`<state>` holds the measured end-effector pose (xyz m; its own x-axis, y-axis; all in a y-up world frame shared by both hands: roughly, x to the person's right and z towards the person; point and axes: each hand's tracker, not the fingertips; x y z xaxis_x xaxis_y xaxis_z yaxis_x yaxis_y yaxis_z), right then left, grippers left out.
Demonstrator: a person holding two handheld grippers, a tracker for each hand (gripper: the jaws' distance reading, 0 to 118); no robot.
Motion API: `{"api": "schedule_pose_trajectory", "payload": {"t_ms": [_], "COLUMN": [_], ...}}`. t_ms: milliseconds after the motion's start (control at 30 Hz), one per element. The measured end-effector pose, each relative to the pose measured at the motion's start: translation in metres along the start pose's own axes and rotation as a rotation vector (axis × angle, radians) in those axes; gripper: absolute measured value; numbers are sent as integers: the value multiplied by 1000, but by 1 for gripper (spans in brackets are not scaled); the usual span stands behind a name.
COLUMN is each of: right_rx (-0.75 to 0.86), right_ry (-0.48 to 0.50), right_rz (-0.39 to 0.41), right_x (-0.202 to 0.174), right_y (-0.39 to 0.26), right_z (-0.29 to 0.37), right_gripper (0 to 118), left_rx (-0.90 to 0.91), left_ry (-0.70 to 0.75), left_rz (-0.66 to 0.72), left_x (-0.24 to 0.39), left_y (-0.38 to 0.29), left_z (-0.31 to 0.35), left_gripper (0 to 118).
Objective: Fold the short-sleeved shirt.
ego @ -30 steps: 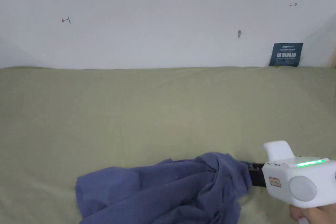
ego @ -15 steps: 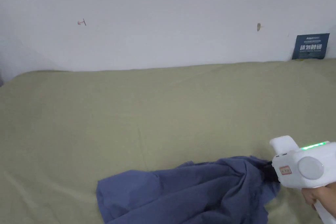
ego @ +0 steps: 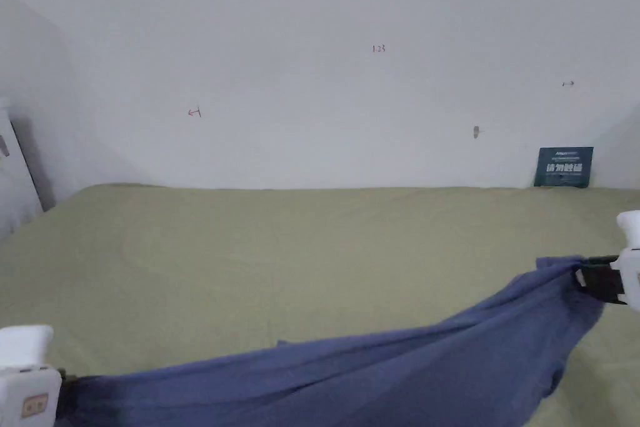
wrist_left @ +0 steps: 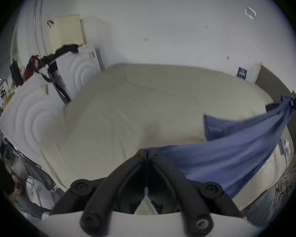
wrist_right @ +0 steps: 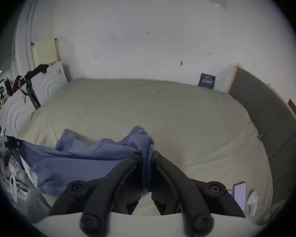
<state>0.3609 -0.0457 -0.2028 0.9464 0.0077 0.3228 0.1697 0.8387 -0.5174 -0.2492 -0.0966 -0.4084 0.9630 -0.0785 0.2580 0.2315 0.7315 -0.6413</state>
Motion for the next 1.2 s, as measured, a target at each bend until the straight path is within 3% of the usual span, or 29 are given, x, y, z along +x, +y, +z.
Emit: {"api": "schedule_pose_trajectory", "payload": {"t_ms": [267,600,867,1200], "right_rx": [81,156,194,202], "right_ry": [-45,-114,-155,-223], "right_rz": [-13,-24,-30,-43], "right_x": [17,36,48,62], "right_y": [23,88,166,239], "right_z": [66,81,40,-68], "right_gripper": [10,10,10,10], "left_rx": [133,244,297,308], "left_ry": [-24,25,53,87], "left_rz": [1,-58,-36,-5], "left_x": [21,62,85,108], "left_y": [78,172,251,341], "left_z": [48,67,45,-47], "left_gripper": [0,0,0,0]}}
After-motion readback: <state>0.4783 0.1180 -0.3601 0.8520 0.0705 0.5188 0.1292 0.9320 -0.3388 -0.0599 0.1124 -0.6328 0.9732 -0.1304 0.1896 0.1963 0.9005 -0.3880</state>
